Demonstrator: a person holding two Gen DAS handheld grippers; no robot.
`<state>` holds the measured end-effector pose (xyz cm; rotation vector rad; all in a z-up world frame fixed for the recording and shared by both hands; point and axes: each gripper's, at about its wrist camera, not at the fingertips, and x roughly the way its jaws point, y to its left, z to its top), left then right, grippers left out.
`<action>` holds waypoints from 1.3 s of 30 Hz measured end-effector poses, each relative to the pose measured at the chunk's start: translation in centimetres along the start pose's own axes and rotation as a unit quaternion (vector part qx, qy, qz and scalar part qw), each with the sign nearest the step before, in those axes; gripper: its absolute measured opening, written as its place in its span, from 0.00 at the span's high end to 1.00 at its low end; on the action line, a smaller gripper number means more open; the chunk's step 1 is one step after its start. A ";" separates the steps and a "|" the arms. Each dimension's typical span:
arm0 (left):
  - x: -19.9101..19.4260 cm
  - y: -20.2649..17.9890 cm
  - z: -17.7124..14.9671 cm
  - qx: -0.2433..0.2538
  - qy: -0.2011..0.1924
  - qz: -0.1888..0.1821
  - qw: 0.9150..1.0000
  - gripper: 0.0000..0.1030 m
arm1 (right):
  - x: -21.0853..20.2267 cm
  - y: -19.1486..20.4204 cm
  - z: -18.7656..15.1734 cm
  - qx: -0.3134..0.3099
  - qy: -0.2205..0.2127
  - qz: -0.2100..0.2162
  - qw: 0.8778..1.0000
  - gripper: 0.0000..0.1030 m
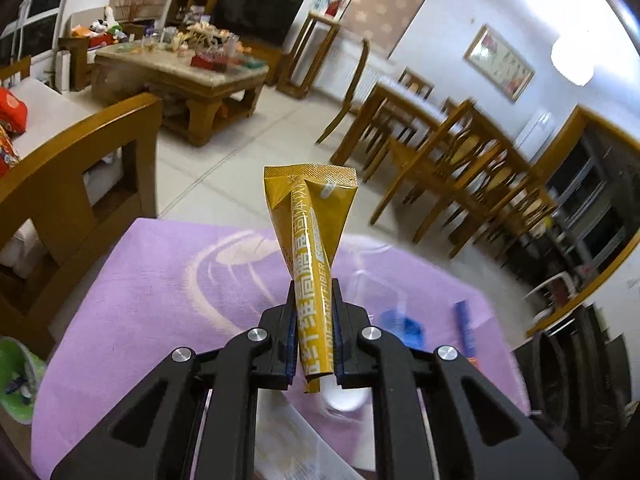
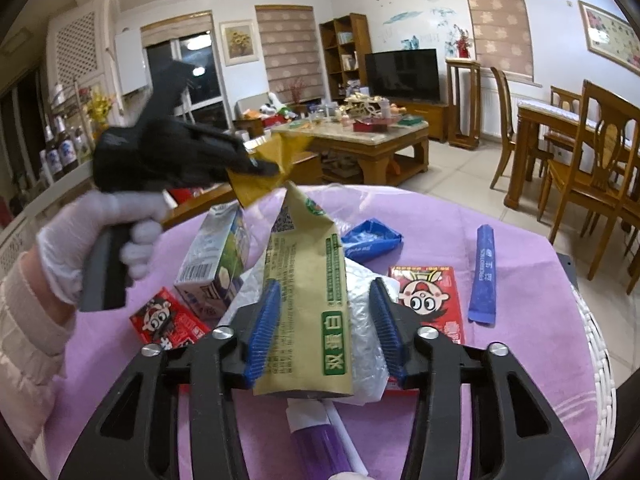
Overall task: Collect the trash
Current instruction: 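Carry both items over the black bin while both tools open to drop them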
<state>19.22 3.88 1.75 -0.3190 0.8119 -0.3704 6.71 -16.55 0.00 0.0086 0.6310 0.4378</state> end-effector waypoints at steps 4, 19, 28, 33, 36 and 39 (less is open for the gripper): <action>-3.7 -0.9 -1.3 0.006 -0.031 -0.034 0.999 0.86 | -0.1 -0.2 0.0 0.001 0.000 0.006 1.000 0.88; -12.2 -4.7 -9.6 0.019 -0.085 -0.050 0.995 0.86 | -7.0 1.1 -0.8 -0.011 -0.112 0.041 0.993 0.95; -12.7 -9.9 -12.9 0.073 -0.084 -0.051 0.992 0.86 | -16.9 -1.1 -3.3 0.054 -0.180 0.032 0.982 0.94; -10.5 -14.6 -13.9 0.104 -0.068 -0.088 0.988 0.86 | -23.0 -5.7 -5.0 0.102 -0.215 -0.036 0.970 0.94; -8.7 -18.0 -14.4 0.122 -0.051 -0.117 0.984 0.86 | -26.3 -9.5 -6.7 0.136 -0.226 -0.090 0.960 0.94; -6.3 -22.2 -15.1 0.149 -0.029 -0.148 0.977 0.86 | -28.5 -13.2 -8.5 0.167 -0.225 -0.143 0.949 0.94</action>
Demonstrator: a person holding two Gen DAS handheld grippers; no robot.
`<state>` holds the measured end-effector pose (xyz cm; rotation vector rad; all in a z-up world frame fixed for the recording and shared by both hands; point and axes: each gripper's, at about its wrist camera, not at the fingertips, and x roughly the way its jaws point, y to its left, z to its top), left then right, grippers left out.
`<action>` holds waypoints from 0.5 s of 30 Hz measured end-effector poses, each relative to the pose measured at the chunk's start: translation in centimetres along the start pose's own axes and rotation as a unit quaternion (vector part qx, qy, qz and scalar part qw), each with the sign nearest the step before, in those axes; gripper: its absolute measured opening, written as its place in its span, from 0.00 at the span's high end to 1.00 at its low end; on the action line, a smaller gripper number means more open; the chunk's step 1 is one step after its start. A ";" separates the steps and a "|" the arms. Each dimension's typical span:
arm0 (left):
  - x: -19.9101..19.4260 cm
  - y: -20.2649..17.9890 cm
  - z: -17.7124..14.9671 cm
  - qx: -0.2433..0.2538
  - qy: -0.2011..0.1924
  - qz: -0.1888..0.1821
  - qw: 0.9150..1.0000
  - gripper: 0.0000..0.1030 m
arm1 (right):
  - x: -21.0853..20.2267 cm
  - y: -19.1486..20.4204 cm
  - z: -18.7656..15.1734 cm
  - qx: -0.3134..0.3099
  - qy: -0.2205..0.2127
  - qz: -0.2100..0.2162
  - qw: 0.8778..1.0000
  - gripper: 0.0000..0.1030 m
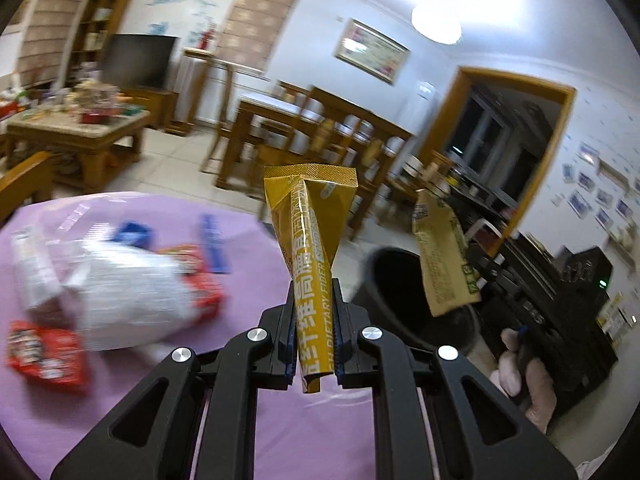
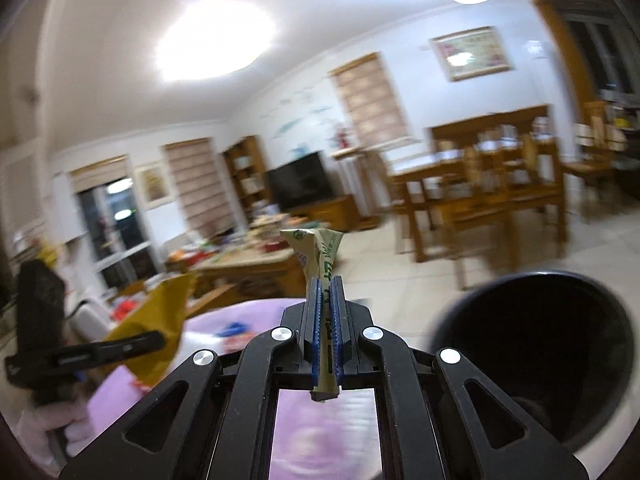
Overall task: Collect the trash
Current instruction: 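Carry both items over the black bin while both tools open to drop them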
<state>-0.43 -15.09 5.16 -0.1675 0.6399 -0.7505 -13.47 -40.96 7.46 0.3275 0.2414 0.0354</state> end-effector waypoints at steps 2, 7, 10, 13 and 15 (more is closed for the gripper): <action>2.2 -1.9 0.0 0.013 0.013 -0.025 1.000 0.86 | -0.7 -3.1 0.0 0.012 0.001 -0.044 0.999 0.94; 8.7 -7.4 -0.4 0.031 0.056 -0.082 0.995 0.86 | -1.8 -10.8 -0.9 0.060 0.024 -0.120 0.991 0.94; 13.0 -9.5 -0.8 0.026 0.087 -0.112 0.990 0.86 | -1.8 -13.9 -1.8 0.081 0.040 -0.143 0.986 0.94; 17.5 -11.2 -1.3 0.025 0.123 -0.120 0.985 0.86 | -1.8 -16.3 -3.0 0.097 0.057 -0.158 0.981 0.94; 19.5 -11.9 -2.0 0.023 0.141 -0.120 0.982 0.86 | -1.7 -17.3 -4.0 0.102 0.064 -0.163 0.979 0.94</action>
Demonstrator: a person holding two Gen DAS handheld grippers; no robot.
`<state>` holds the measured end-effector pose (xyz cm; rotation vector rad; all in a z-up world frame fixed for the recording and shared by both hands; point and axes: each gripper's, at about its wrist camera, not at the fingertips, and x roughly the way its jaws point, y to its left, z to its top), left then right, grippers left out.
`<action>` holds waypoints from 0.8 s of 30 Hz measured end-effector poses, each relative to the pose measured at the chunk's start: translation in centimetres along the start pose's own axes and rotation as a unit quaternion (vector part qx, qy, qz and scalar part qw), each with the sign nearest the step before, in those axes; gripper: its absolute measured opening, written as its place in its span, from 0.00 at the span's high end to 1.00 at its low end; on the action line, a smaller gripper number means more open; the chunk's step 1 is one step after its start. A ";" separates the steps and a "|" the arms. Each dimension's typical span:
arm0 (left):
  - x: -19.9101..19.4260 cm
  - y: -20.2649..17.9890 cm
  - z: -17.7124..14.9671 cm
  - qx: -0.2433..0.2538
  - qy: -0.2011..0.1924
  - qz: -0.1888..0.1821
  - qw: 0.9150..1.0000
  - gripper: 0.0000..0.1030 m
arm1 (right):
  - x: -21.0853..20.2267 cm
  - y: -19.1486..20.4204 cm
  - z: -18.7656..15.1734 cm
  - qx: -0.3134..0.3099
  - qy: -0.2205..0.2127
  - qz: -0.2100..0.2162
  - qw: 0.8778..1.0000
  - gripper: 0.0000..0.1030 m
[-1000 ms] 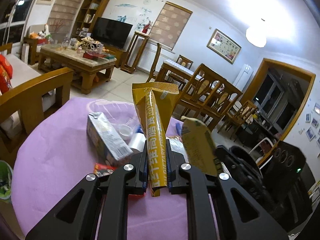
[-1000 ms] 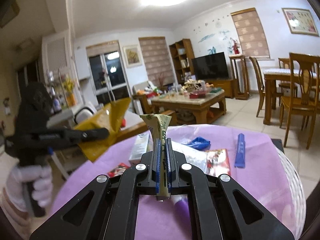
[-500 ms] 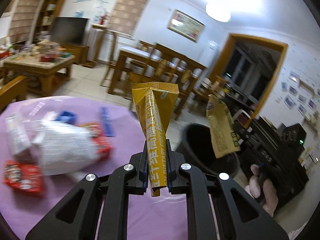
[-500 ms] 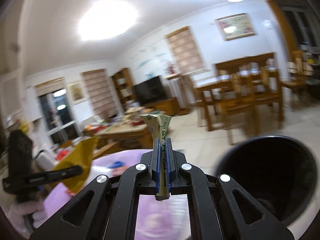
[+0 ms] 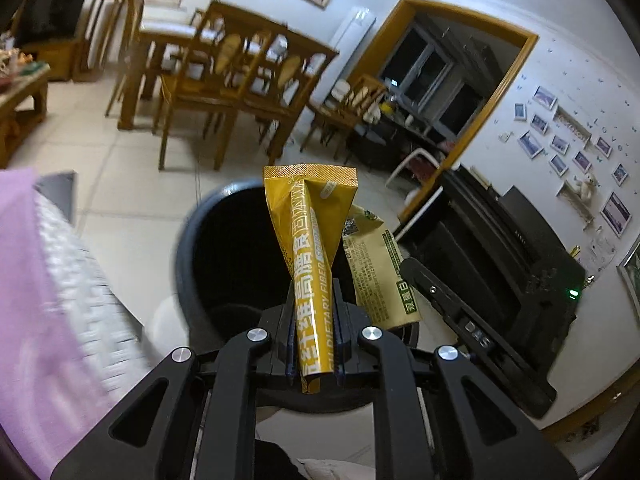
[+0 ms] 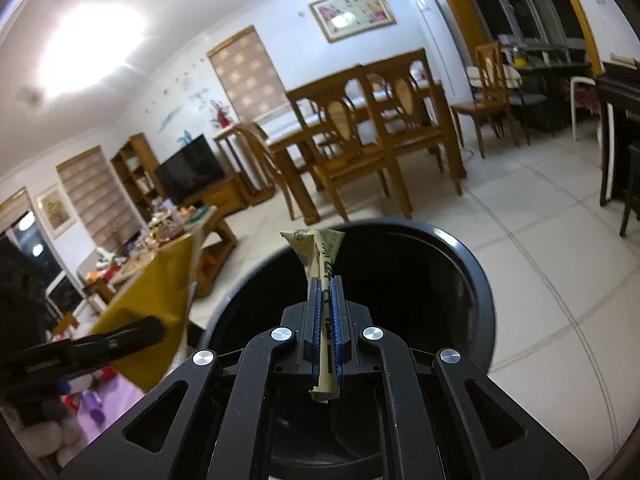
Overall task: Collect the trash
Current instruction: 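Carry both items over the black bin while both tools open to drop them, then grasp the white milk carton with the left tool while the right tool grasps the foil bundle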
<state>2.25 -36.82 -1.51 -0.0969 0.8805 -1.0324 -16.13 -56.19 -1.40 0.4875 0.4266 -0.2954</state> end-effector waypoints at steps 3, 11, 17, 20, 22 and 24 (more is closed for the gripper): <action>1.9 -0.3 -0.4 0.003 0.020 0.006 1.000 0.86 | 1.1 -0.9 -0.7 0.010 0.012 -0.005 1.000 0.94; 4.1 -0.4 -1.2 0.007 0.056 0.043 0.997 0.84 | 3.6 -2.4 -0.7 0.023 0.030 -0.006 0.999 0.93; 2.9 -0.3 -1.3 0.006 0.056 0.057 0.997 0.50 | 4.2 -2.4 -0.3 0.029 0.030 -0.008 0.999 0.55; 0.7 -0.7 -1.4 0.016 0.023 0.073 0.997 0.24 | 3.8 -2.1 -0.1 0.030 0.019 -0.004 0.999 0.44; -0.6 -0.9 -1.5 0.023 0.014 0.076 0.997 0.24 | 3.6 -1.6 0.0 0.022 0.017 -0.001 1.000 0.37; -2.5 -0.6 -1.7 0.017 0.008 0.074 0.997 0.21 | 3.4 -0.8 0.0 0.015 0.014 0.006 1.000 0.27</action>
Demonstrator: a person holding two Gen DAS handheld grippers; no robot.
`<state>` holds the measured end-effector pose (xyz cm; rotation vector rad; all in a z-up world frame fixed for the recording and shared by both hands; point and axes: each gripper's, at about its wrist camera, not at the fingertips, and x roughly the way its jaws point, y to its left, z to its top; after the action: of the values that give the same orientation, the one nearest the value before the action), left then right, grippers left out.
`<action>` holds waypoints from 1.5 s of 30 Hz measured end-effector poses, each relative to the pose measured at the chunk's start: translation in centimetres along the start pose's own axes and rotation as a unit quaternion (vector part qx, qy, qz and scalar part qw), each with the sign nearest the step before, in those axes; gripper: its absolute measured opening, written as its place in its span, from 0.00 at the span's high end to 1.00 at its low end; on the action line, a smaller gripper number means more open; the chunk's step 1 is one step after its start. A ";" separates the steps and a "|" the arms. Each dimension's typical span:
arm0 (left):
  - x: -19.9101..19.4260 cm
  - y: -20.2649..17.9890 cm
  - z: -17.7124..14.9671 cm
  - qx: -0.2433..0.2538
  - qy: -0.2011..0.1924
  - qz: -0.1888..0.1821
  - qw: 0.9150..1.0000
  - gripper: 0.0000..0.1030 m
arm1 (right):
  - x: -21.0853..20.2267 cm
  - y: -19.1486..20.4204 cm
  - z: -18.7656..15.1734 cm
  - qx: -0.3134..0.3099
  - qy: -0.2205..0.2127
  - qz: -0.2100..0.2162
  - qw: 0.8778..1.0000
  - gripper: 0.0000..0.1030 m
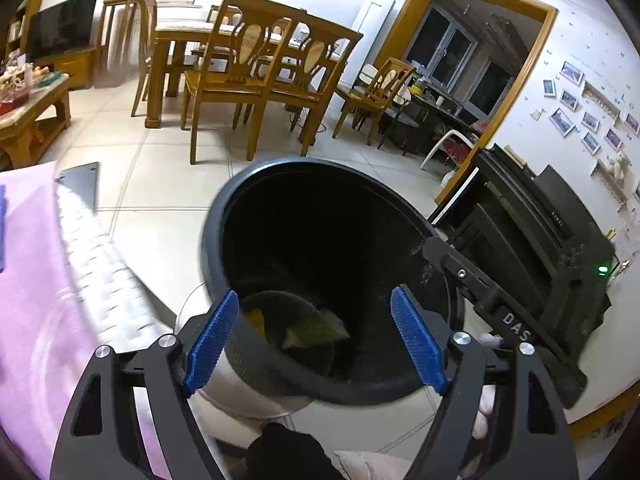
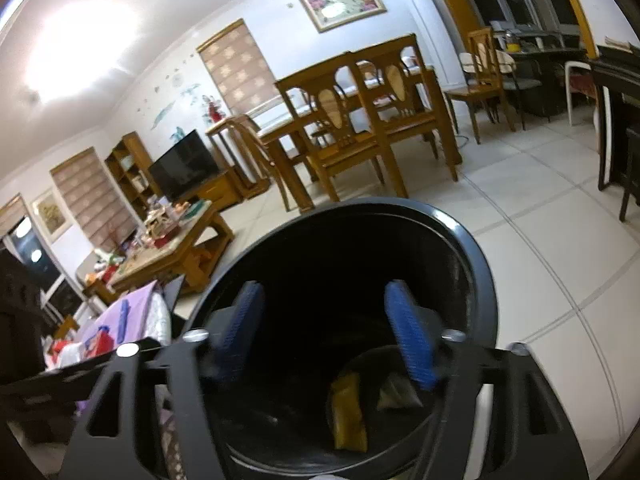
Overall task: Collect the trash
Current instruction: 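Grasp the white milk carton with the left tool while the right tool grasps the foil bundle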
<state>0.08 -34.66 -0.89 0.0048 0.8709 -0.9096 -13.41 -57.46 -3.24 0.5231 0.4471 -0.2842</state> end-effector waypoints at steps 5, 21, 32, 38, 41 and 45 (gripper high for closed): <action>-5.3 2.2 -0.9 -0.019 -0.040 0.020 0.999 0.11 | -0.5 3.0 -0.3 -0.027 0.006 0.037 0.999 0.18; -24.3 25.8 -7.4 -0.227 -0.161 0.226 0.933 0.11 | -0.2 29.2 -8.7 -0.317 0.106 0.240 0.912 0.07; -22.7 33.1 -6.9 -0.276 -0.118 0.236 0.924 0.13 | 7.7 38.4 -9.3 -0.263 0.213 0.263 0.904 0.07; -21.8 34.7 -7.6 -0.292 -0.096 0.200 0.930 0.31 | 12.6 41.0 -11.2 -0.261 0.261 0.235 0.899 0.07; -22.1 34.6 -7.6 -0.286 -0.099 0.186 0.935 0.39 | 12.9 41.4 -11.3 -0.255 0.253 0.243 0.901 0.24; -22.5 34.9 -7.9 -0.279 -0.106 0.178 0.938 0.43 | 12.6 41.8 -11.3 -0.262 0.251 0.256 0.896 0.65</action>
<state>12.04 5.80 -3.22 -0.4087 0.8648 -0.2958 9.15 -18.52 -0.67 0.1574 0.8332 0.4896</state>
